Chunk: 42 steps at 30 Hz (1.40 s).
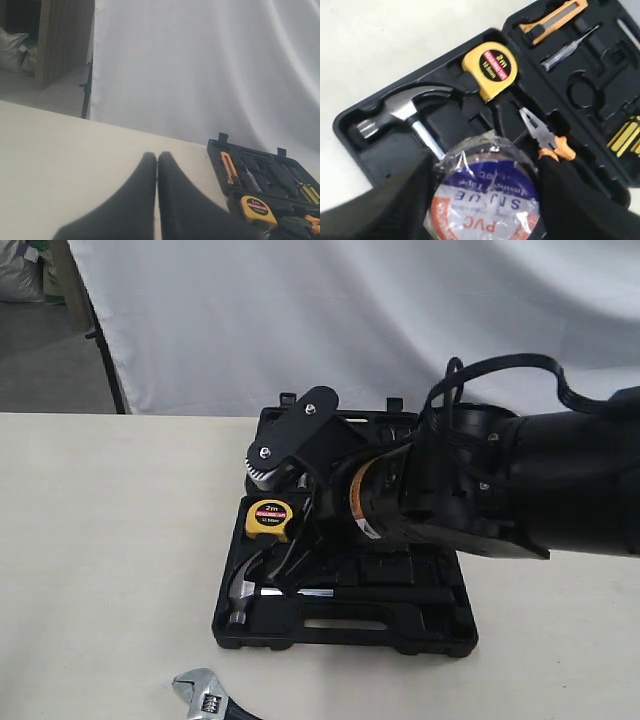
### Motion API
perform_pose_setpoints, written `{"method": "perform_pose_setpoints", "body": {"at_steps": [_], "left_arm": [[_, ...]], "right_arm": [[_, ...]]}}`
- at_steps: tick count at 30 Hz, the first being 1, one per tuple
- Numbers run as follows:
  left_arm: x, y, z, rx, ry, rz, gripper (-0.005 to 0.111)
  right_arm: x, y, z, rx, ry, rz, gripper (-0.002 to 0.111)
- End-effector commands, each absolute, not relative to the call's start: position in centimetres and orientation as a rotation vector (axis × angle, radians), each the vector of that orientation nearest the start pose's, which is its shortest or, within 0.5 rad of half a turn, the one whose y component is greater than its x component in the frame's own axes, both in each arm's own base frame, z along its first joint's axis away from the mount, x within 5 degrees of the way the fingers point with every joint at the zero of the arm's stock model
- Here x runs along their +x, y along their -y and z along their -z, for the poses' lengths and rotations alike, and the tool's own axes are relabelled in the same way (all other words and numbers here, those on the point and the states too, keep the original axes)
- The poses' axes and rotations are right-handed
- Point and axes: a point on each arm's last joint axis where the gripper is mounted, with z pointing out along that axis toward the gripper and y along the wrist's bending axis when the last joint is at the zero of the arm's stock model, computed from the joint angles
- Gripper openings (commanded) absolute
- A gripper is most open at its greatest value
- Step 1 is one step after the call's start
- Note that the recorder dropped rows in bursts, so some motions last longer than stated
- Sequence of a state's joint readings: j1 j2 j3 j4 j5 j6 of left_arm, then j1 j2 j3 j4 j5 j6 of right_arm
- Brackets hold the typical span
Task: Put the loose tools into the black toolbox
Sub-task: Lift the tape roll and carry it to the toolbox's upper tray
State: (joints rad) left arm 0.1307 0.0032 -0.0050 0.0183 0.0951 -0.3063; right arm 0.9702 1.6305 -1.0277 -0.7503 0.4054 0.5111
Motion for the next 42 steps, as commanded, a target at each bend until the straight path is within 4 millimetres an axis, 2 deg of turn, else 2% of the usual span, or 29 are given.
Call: {"method": "perform_pose_setpoints", "body": {"at_steps": [1, 3, 6, 9, 11, 18, 26, 33, 42], "left_arm": [[5.5, -0.9, -20.8, -0.346, -1.526, 0.103, 0.001], [5.5, -0.9, -20.8, -0.346, -1.526, 0.103, 0.001], [5.5, -0.9, -20.8, -0.346, -1.526, 0.103, 0.001], [5.5, -0.9, -20.8, -0.346, -1.526, 0.103, 0.001], [5.5, -0.9, -20.8, -0.346, -1.526, 0.103, 0.001], [5.5, -0.9, -20.8, -0.346, -1.526, 0.103, 0.001], [5.5, -0.9, -20.8, -0.346, -1.526, 0.103, 0.001], [5.5, -0.9, -20.8, -0.346, -1.526, 0.103, 0.001], [5.5, -0.9, -20.8, -0.346, -1.526, 0.103, 0.001]], "right_arm": [[23.2, -26.4, -24.1, -1.095, -1.973, -0.004, 0.0], [25.9, -24.8, -24.7, -0.962, -1.975, -0.049, 0.0], [28.8, -23.5, -25.1, -0.909, -1.922, -0.189, 0.0], [32.6, -22.1, -24.7, -0.824, -1.922, -0.233, 0.0], [34.2, -21.9, -24.2, -0.796, -1.929, -0.234, 0.0], [38.7, -23.9, -21.0, -0.801, -1.938, -0.244, 0.0], [43.5, -25.0, -14.8, -0.793, -1.997, -0.224, 0.0], [44.4, -25.4, -11.2, -0.778, -2.058, -0.234, 0.0], [44.1, -26.0, -11.1, -0.739, -2.063, -0.317, 0.0]]}}
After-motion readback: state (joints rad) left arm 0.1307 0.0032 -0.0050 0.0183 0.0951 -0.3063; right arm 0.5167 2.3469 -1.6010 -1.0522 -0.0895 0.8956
